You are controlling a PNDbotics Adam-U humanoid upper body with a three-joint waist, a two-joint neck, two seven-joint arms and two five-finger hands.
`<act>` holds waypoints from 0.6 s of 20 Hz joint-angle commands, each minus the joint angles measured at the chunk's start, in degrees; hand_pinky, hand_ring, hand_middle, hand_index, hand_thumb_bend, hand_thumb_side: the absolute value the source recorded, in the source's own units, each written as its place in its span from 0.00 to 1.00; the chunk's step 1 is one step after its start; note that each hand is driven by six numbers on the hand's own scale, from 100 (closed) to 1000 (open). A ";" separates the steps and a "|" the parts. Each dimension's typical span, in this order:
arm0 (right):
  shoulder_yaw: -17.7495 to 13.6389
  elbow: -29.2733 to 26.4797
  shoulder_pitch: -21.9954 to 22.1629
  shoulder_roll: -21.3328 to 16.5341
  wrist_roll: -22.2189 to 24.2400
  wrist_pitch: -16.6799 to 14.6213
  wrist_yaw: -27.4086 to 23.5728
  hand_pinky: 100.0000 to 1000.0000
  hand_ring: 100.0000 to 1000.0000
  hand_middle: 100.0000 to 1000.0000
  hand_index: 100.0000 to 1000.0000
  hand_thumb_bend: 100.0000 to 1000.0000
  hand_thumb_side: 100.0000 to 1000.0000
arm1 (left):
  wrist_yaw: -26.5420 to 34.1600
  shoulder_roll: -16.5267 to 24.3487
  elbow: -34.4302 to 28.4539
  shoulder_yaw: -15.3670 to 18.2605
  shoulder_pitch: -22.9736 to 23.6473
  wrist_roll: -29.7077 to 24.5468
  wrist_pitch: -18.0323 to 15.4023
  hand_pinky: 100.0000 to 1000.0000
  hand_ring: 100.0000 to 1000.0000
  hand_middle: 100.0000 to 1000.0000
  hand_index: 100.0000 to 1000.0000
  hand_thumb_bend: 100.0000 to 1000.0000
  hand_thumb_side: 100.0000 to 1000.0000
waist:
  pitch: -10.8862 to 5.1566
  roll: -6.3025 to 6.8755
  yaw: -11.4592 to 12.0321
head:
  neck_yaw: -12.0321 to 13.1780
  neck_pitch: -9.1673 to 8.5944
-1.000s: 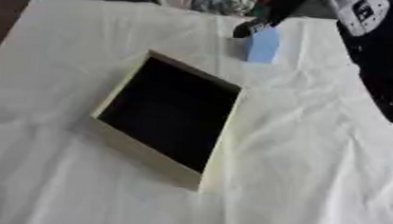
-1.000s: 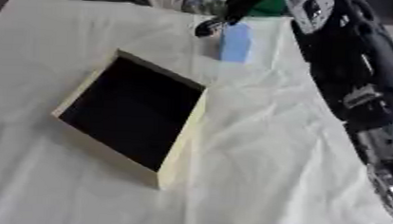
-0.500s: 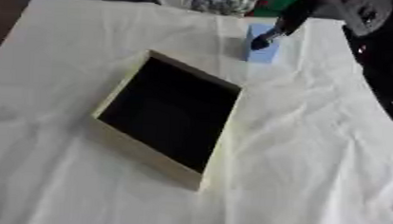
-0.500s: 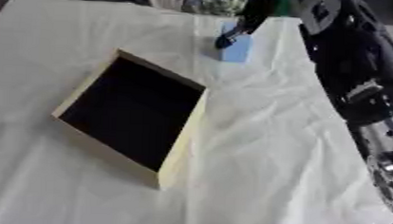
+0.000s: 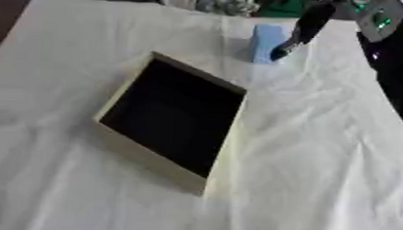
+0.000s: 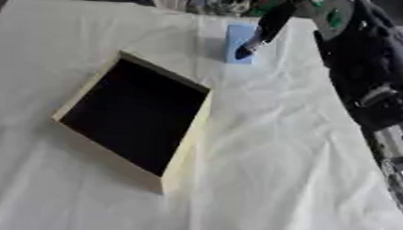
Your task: Pick up objects on the table and place them in the box.
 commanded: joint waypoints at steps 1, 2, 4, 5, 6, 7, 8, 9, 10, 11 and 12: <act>-0.91 0.06 -0.82 -1.77 8.42 -8.65 2.25 0.90 0.96 0.91 0.96 0.62 0.19 | 0.13 0.94 -0.99 0.43 -0.62 -0.04 0.00 0.65 0.45 0.35 0.68 0.22 0.01 | -0.66 -0.52 0.11 | -0.13 -0.58; -1.11 0.16 -0.67 -1.70 8.42 -8.62 2.62 0.90 0.96 0.91 0.96 0.62 0.20 | 0.14 0.91 -0.99 0.44 -0.66 -0.05 -0.01 0.65 0.45 0.35 0.68 0.22 0.01 | -0.57 -0.50 0.13 | -0.16 -0.62; -1.43 0.31 -0.44 -1.59 8.42 -8.40 3.25 0.90 0.96 0.91 0.96 0.60 0.20 | 0.18 0.86 -0.99 0.43 -0.71 -0.07 -0.03 0.65 0.45 0.35 0.68 0.22 0.01 | -0.41 -0.46 0.22 | -0.22 -0.74; -1.62 0.34 -0.34 -1.51 8.42 -8.16 3.59 0.90 0.96 0.91 0.96 0.59 0.21 | 0.19 0.83 -0.99 0.42 -0.76 -0.08 -0.05 0.65 0.45 0.35 0.68 0.22 0.01 | -0.33 -0.43 0.28 | -0.29 -0.80; -1.85 0.34 -0.25 -1.42 8.42 -7.86 3.90 0.90 0.96 0.91 0.96 0.59 0.21 | 0.20 0.81 -0.99 0.42 -0.80 -0.08 -0.07 0.65 0.45 0.35 0.68 0.22 0.01 | -0.24 -0.39 0.35 | -0.38 -0.86; -2.06 0.28 -0.20 -1.35 8.42 -7.56 4.18 0.89 0.95 0.90 0.96 0.58 0.22 | 0.20 0.79 -0.99 0.41 -0.83 -0.08 -0.09 0.65 0.45 0.35 0.68 0.22 0.01 | -0.17 -0.36 0.41 | -0.45 -0.90; -2.25 0.15 -0.16 -1.33 8.32 -7.19 4.59 0.89 0.95 0.90 0.95 0.57 0.22 | 0.21 0.77 -0.99 0.41 -0.85 -0.07 -0.10 0.65 0.45 0.35 0.68 0.22 0.01 | -0.09 -0.33 0.47 | -0.54 -0.95; -2.41 0.01 -0.13 -1.31 8.08 -6.79 5.12 0.89 0.95 0.90 0.95 0.57 0.23 | 0.23 0.74 -0.99 0.40 -0.88 -0.06 -0.12 0.65 0.45 0.35 0.68 0.22 0.01 | -0.01 -0.31 0.52 | -0.61 -0.99; -2.59 -0.12 -0.10 -1.30 7.60 -6.27 5.78 0.89 0.95 0.90 0.95 0.56 0.23 | 0.24 0.71 -0.99 0.38 -0.92 -0.08 -0.13 0.65 0.45 0.35 0.68 0.22 0.01 | 0.09 -0.30 0.56 | -0.71 -1.06; -2.73 -0.22 -0.07 -1.24 6.95 -5.74 6.54 0.89 0.95 0.90 0.95 0.55 0.23 | 0.26 0.67 -0.99 0.36 -0.96 -0.10 -0.14 0.65 0.45 0.35 0.68 0.22 0.01 | 0.18 -0.30 0.60 | -0.80 -1.13; -2.80 -0.26 -0.03 -1.20 6.29 -5.30 7.25 0.88 0.95 0.90 0.95 0.54 0.24 | 0.27 0.65 -0.99 0.35 -0.99 -0.12 -0.15 0.65 0.45 0.35 0.68 0.22 0.01 | 0.27 -0.30 0.64 | -0.87 -1.17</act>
